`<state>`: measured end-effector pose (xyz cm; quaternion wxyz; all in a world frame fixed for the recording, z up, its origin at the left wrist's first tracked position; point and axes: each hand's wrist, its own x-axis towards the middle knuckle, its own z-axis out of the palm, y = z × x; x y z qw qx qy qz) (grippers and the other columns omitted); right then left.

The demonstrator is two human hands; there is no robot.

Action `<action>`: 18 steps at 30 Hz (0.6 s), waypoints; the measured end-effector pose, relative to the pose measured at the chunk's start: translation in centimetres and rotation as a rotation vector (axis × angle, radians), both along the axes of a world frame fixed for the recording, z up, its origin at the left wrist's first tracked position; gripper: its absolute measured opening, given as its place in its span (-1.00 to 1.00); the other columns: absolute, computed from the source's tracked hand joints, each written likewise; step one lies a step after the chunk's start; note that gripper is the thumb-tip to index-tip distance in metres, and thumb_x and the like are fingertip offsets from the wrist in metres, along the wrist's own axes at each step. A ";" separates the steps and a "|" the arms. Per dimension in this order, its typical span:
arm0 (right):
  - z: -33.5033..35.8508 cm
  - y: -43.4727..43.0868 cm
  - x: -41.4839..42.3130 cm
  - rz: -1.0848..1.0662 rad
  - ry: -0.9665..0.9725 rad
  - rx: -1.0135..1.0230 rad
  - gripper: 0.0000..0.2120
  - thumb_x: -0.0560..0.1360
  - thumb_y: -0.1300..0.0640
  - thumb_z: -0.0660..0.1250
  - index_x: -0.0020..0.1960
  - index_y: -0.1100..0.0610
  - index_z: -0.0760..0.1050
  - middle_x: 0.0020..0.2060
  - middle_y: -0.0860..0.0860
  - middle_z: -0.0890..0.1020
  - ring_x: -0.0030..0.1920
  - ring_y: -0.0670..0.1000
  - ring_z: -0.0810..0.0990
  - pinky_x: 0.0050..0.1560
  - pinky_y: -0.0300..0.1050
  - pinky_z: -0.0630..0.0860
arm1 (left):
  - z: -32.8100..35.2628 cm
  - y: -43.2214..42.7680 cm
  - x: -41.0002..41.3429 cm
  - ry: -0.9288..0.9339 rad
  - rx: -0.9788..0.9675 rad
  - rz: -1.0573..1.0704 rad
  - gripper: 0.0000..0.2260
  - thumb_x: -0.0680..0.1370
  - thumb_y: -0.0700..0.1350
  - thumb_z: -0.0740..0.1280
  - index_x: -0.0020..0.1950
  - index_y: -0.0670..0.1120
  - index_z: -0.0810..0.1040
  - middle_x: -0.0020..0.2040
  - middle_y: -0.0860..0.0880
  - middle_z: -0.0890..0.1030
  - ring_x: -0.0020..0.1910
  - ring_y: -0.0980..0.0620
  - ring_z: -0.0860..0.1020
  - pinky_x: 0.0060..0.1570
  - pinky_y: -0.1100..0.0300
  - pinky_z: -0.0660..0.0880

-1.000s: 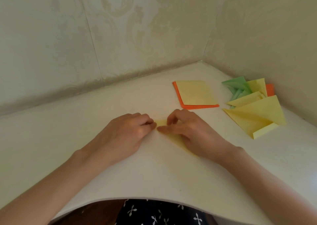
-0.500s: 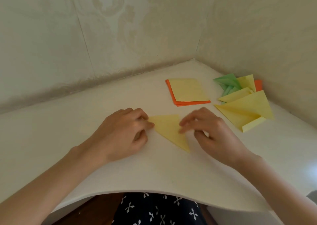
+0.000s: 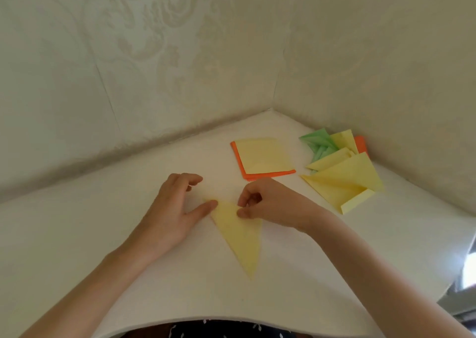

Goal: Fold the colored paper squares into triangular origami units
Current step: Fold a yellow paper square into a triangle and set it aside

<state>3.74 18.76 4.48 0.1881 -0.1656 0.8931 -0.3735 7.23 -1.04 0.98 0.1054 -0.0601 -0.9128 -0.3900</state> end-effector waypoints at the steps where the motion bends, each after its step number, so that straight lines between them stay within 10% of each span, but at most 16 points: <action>1: 0.1 0.3 0.1 -0.053 -0.048 -0.107 -0.89 0.44 0.21 0.42 -0.18 0.07 0.50 -0.35 -0.09 0.45 -0.35 -0.17 0.39 -0.36 -0.43 0.30 | 0.4 0.2 0.0 -0.032 0.104 0.012 -0.60 0.43 0.14 0.37 0.20 0.03 0.43 0.11 0.15 0.48 0.05 0.24 0.47 0.05 0.36 0.38; 6: 1.1 2.7 -0.4 -0.298 -0.139 -0.517 -0.83 0.44 0.25 0.41 -0.25 0.11 0.45 -0.41 -0.04 0.46 -0.38 -0.08 0.36 -0.37 -0.23 0.24 | 2.7 0.9 -1.1 -0.247 0.477 -0.051 -0.65 0.34 0.13 0.51 0.01 0.01 0.57 -0.18 0.10 0.66 -0.22 0.21 0.59 -0.18 0.33 0.46; 9: 0.9 3.7 -1.0 -0.351 -0.125 -0.548 -0.87 0.48 0.22 0.37 -0.22 0.11 0.45 -0.31 -0.02 0.52 -0.24 -0.05 0.45 -0.25 -0.19 0.33 | 3.6 1.8 -1.7 -0.232 0.439 -0.132 -0.93 0.47 -0.24 0.42 -0.11 -0.08 0.62 -0.24 -0.02 0.67 -0.29 0.16 0.57 -0.25 0.36 0.45; 18: 2.4 4.3 -2.9 -0.270 -0.029 -0.553 -0.92 0.50 0.22 0.36 -0.04 0.12 0.61 -0.18 0.02 0.61 -0.15 -0.10 0.56 -0.14 -0.28 0.46 | 5.3 4.8 -5.8 -0.372 0.603 -0.111 -0.89 0.47 -0.14 0.42 -0.03 -0.12 0.61 -0.28 0.00 0.66 -0.32 0.15 0.61 -0.25 0.27 0.47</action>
